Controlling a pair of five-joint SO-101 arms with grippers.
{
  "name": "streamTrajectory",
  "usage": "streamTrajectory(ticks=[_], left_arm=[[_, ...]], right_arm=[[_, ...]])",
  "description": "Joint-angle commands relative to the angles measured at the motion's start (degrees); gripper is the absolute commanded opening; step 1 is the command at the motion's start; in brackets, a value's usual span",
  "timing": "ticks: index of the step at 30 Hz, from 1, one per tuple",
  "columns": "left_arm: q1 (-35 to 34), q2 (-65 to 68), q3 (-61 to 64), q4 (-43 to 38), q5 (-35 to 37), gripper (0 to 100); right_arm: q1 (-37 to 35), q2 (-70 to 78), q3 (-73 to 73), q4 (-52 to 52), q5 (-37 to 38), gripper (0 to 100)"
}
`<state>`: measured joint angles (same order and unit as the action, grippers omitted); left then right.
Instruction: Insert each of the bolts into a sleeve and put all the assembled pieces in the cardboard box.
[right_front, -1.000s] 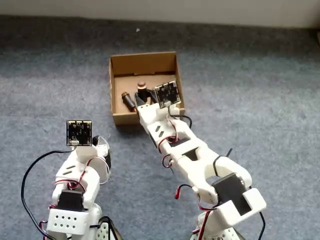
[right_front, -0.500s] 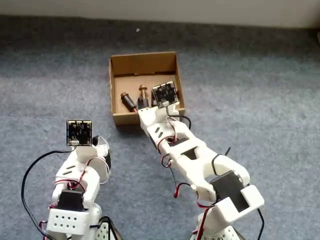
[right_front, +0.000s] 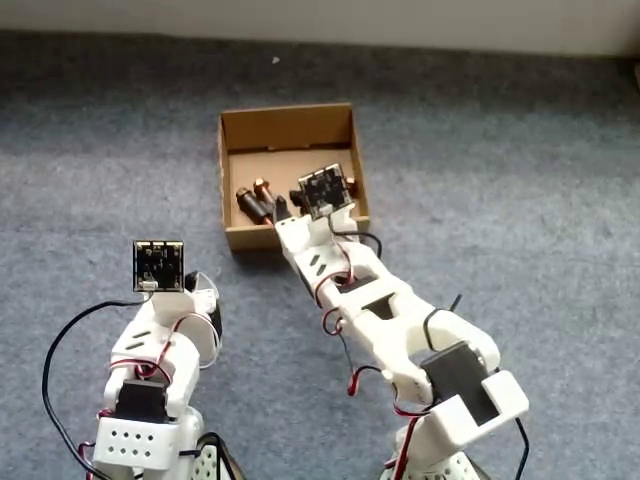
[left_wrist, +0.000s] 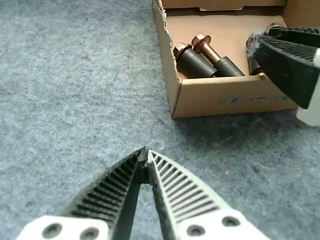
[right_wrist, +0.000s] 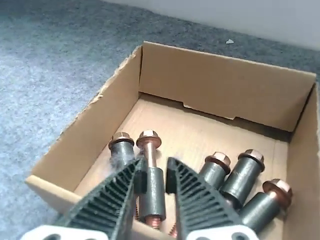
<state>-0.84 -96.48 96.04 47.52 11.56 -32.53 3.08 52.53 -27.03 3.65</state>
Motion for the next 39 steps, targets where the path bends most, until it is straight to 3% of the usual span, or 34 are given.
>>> streamTrajectory(ticks=[1,9,16,26,39], left_arm=[[-0.13,0.04,1.45,-0.97,-0.44,1],[-0.13,0.04,1.45,-0.97,-0.44,1],[-0.13,0.04,1.45,-0.97,-0.44,1],[-0.31,0.04,1.45,-0.97,-0.44,1],[-0.22,0.04,1.45,-0.97,-0.44,1]], right_arm=[[-0.92,-7.69,0.92,0.4,3.25,0.7],[-1.71,-28.0,11.82,0.92,3.6,0.5],[-1.63,-44.88,16.31,16.92,3.6,0.5],[-1.54,-71.25,27.74,30.81,3.6,0.5],[9.19,-102.02,37.32,51.74,3.34,0.5]])
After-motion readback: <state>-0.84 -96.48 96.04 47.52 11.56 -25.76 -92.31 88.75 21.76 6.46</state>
